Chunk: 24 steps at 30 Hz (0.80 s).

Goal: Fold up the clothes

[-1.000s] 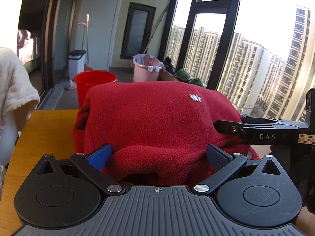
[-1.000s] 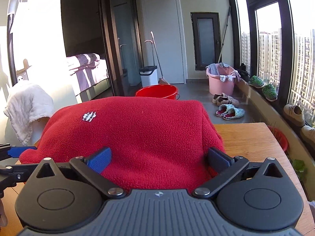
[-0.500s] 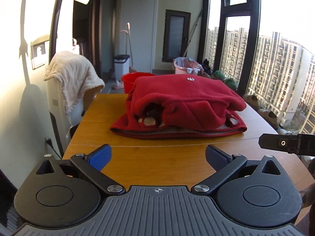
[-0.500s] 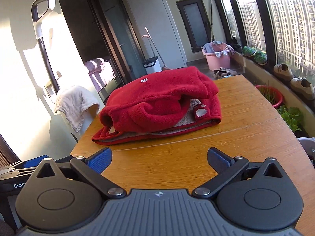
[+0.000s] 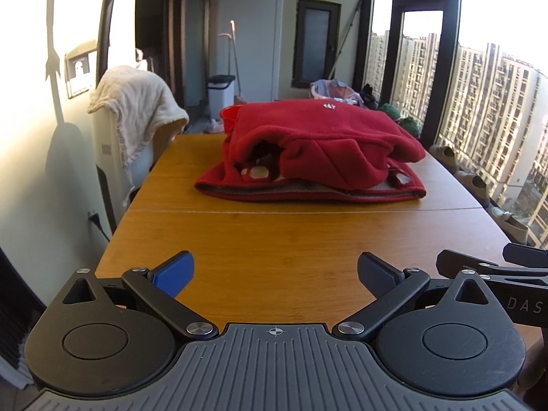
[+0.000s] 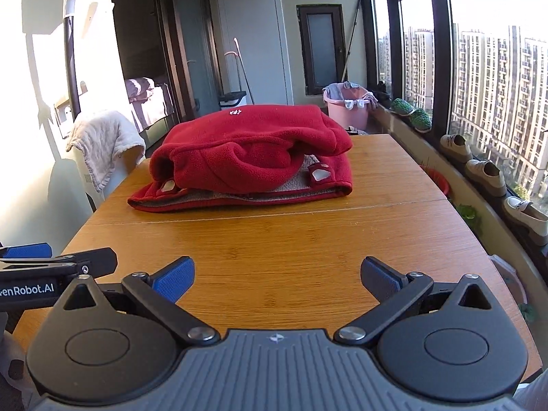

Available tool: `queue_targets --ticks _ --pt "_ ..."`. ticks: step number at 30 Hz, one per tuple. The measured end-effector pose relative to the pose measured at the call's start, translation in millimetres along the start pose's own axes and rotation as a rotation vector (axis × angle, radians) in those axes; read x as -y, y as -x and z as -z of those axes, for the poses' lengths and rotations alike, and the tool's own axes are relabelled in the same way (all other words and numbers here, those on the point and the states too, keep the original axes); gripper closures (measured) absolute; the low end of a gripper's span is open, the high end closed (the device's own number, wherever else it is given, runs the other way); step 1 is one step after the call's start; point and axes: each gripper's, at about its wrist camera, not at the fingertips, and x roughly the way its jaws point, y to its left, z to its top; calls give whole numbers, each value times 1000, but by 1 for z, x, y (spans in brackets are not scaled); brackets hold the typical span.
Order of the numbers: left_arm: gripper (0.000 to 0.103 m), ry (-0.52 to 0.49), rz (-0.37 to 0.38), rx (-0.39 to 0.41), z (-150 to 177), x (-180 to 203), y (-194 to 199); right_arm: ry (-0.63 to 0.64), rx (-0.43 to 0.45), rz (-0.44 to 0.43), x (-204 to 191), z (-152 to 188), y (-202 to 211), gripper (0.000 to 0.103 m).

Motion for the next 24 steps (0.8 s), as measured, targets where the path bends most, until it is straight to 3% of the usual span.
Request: queue_targets --ticks 24 --pt "0 23 16 -46 1 -5 -7 15 -4 7 2 3 0 0"
